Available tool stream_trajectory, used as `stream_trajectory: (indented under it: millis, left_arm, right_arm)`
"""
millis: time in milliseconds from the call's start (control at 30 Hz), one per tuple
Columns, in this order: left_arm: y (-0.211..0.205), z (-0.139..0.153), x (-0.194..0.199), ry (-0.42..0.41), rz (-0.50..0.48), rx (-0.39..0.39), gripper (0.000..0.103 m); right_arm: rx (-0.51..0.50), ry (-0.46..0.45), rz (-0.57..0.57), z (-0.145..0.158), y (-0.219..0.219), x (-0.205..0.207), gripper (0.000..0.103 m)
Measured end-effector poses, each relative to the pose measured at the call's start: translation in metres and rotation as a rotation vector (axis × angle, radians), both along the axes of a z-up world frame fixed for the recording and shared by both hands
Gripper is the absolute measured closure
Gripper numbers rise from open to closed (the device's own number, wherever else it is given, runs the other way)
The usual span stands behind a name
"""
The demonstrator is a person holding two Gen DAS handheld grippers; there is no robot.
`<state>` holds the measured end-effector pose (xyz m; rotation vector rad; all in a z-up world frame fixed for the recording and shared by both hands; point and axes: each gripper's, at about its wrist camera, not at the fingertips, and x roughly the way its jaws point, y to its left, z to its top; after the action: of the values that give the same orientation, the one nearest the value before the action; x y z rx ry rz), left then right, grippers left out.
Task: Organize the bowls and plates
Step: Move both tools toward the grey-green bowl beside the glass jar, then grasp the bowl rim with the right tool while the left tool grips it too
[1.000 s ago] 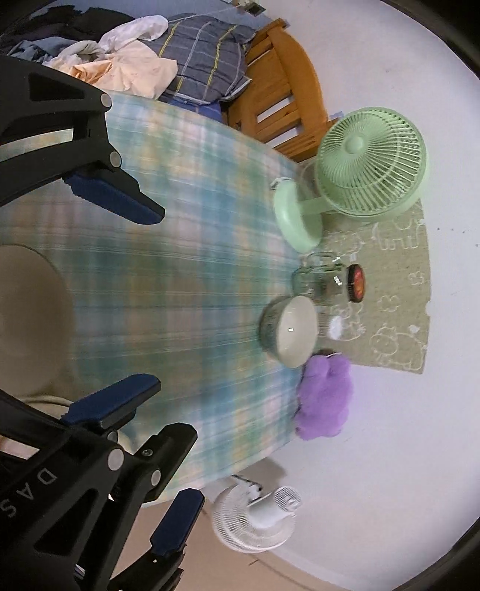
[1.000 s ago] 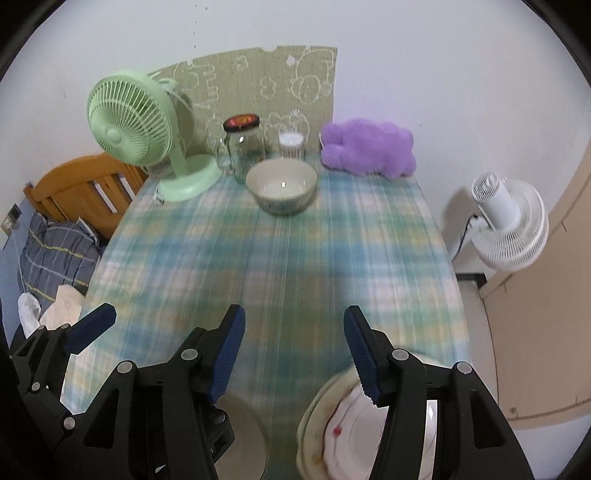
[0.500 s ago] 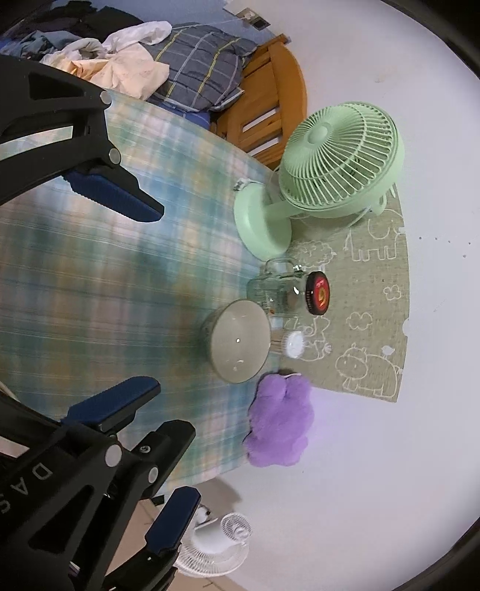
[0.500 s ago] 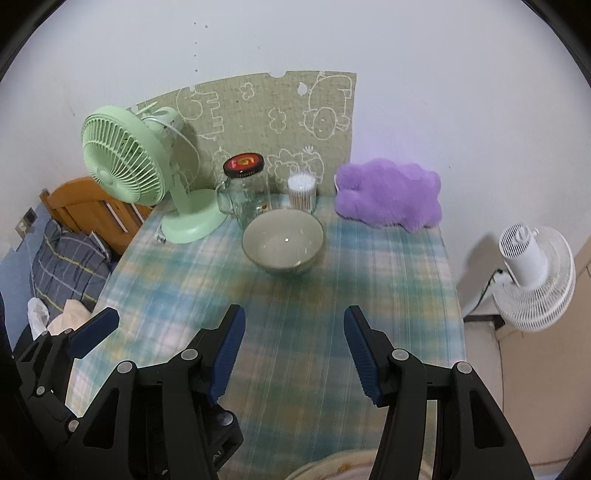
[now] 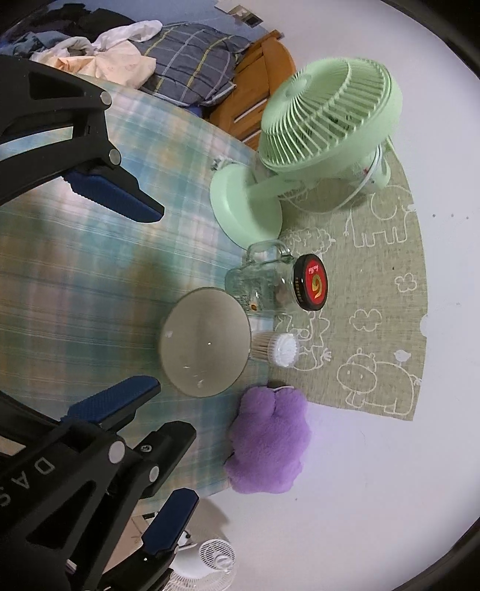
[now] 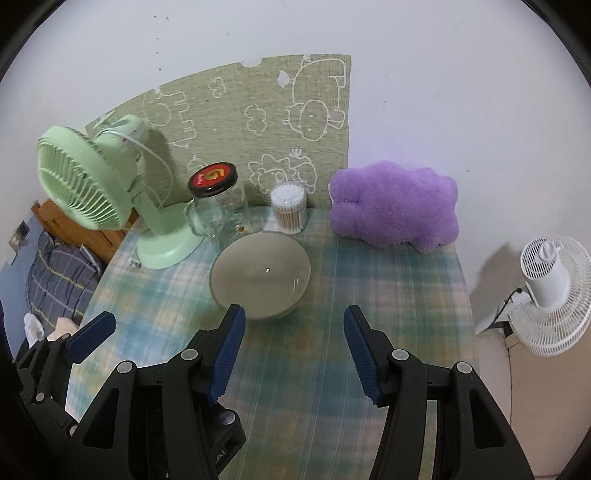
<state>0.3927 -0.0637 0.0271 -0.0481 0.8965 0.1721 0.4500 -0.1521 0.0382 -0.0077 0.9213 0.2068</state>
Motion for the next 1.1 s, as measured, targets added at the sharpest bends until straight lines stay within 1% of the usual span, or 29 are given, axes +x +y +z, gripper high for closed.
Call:
stream_trajectory:
  millis: [100, 167, 233, 433, 600, 667, 733, 767, 800, 833, 933, 1000, 1067, 1100]
  left_arm:
    - [0.003, -0.012, 0.017, 0.012, 0.013, -0.002, 0.018]
    - [0.005, -0.02, 0.028, 0.02, 0.037, 0.014, 0.023]
    - [0.007, -0.026, 0.037, 0.02, 0.047, 0.028, 0.024]
    - [0.014, -0.048, 0.064, 0.035, 0.06, -0.011, 0.03]
    - [0.019, -0.07, 0.085, 0.059, 0.049, -0.003, 0.033]
    - [0.02, -0.077, 0.091, 0.069, 0.043, 0.004, 0.038]
    - [0.02, -0.082, 0.096, 0.076, 0.035, 0.01, 0.042]
    - [0.02, -0.085, 0.099, 0.079, 0.03, 0.011, 0.047]
    - [0.02, -0.087, 0.101, 0.08, 0.025, 0.01, 0.05]
    - [0.02, -0.089, 0.103, 0.081, 0.021, 0.011, 0.054]
    - [0.021, -0.096, 0.109, 0.088, 0.026, 0.008, 0.06]
    - [0.022, -0.102, 0.112, 0.102, 0.024, -0.003, 0.064]
    - [0.022, -0.108, 0.114, 0.117, 0.02, -0.005, 0.07]
    - [0.021, -0.11, 0.115, 0.121, 0.02, -0.002, 0.072]
  right_arm:
    - [-0.005, 0.009, -0.002, -0.012, 0.004, 0.018, 0.043]
    - [0.001, 0.013, -0.004, -0.02, 0.006, 0.031, 0.043]
    - [0.013, 0.023, -0.008, -0.029, 0.008, 0.042, 0.043]
    - [0.02, 0.037, -0.023, -0.051, 0.013, 0.072, 0.044]
    - [0.012, 0.061, -0.035, -0.072, 0.017, 0.093, 0.046]
    - [0.01, 0.071, -0.041, -0.08, 0.018, 0.1, 0.047]
    - [0.012, 0.081, -0.046, -0.086, 0.018, 0.104, 0.05]
    - [0.014, 0.086, -0.051, -0.09, 0.018, 0.107, 0.05]
    - [0.016, 0.089, -0.054, -0.092, 0.018, 0.109, 0.052]
    - [0.019, 0.092, -0.054, -0.095, 0.018, 0.112, 0.057]
    - [0.011, 0.102, -0.05, -0.103, 0.02, 0.119, 0.062]
    - [0.009, 0.111, -0.045, -0.108, 0.022, 0.122, 0.071]
    - [0.007, 0.121, -0.046, -0.114, 0.021, 0.124, 0.073]
    - [0.013, 0.13, -0.046, -0.117, 0.021, 0.125, 0.079]
